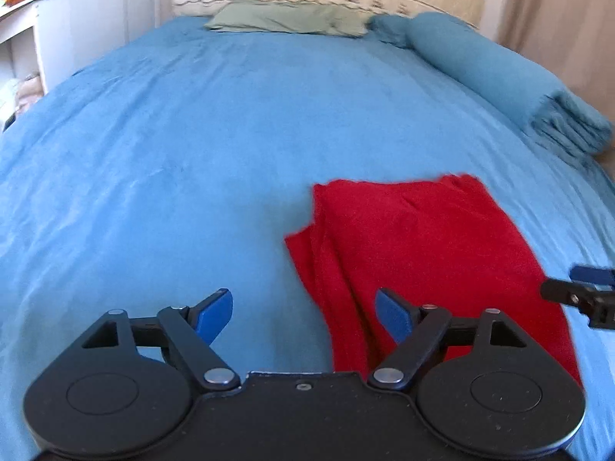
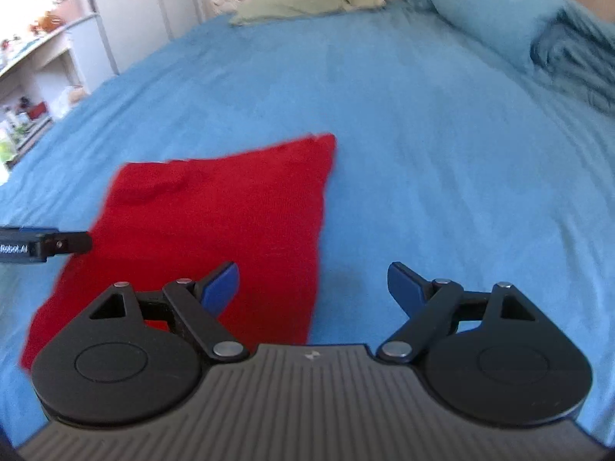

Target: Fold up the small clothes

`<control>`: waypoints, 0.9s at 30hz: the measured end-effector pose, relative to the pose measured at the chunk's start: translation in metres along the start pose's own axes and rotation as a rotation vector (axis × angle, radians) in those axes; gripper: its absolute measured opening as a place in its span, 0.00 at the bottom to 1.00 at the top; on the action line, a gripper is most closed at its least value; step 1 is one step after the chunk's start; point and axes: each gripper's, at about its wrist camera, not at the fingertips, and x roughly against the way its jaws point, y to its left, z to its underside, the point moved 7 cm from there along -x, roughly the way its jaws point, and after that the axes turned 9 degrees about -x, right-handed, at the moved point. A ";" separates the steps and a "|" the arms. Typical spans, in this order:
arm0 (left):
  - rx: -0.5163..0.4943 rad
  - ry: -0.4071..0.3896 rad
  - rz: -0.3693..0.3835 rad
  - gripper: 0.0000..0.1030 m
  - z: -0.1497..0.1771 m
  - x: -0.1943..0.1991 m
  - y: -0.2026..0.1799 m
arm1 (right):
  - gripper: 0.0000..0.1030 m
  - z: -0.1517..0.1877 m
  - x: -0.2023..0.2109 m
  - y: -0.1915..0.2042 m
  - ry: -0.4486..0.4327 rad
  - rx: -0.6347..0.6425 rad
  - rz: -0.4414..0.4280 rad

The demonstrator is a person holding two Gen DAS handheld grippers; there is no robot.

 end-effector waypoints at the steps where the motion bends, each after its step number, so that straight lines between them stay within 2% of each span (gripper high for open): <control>1: -0.010 0.009 0.018 0.83 0.006 0.009 -0.002 | 0.97 0.003 0.009 0.003 0.002 0.010 -0.005; 5: -0.027 0.051 0.028 0.83 0.039 0.026 -0.008 | 0.97 0.030 0.033 0.011 0.043 0.026 -0.012; 10: 0.002 0.115 0.002 0.84 0.072 0.010 -0.006 | 0.97 0.068 0.029 0.006 0.101 0.014 0.026; 14: 0.031 0.120 -0.009 0.84 0.068 0.008 -0.003 | 0.98 0.075 0.022 0.003 0.091 -0.018 0.023; 15: 0.031 0.122 -0.019 0.82 0.064 0.012 -0.003 | 0.97 0.073 0.024 0.003 0.089 -0.022 0.024; 18: 0.030 0.070 -0.033 0.82 0.047 0.048 -0.008 | 0.96 0.060 0.047 0.009 0.057 -0.030 0.021; 22: 0.049 0.008 -0.054 0.82 0.019 0.121 -0.007 | 0.97 0.032 0.112 0.024 -0.005 -0.021 -0.001; 23: 0.063 -0.007 -0.053 0.85 0.014 0.143 -0.006 | 0.98 0.024 0.135 0.029 -0.015 -0.027 -0.007; 24: 0.079 -0.021 -0.049 0.92 0.010 0.164 -0.006 | 0.98 0.018 0.152 0.033 -0.022 -0.033 -0.006; 26: 0.106 -0.050 -0.040 1.00 0.005 0.207 -0.008 | 1.00 0.006 0.195 0.043 -0.043 -0.023 0.035; 27: 0.112 -0.062 -0.043 1.00 0.005 0.224 -0.010 | 1.00 0.004 0.213 0.048 -0.046 -0.018 0.059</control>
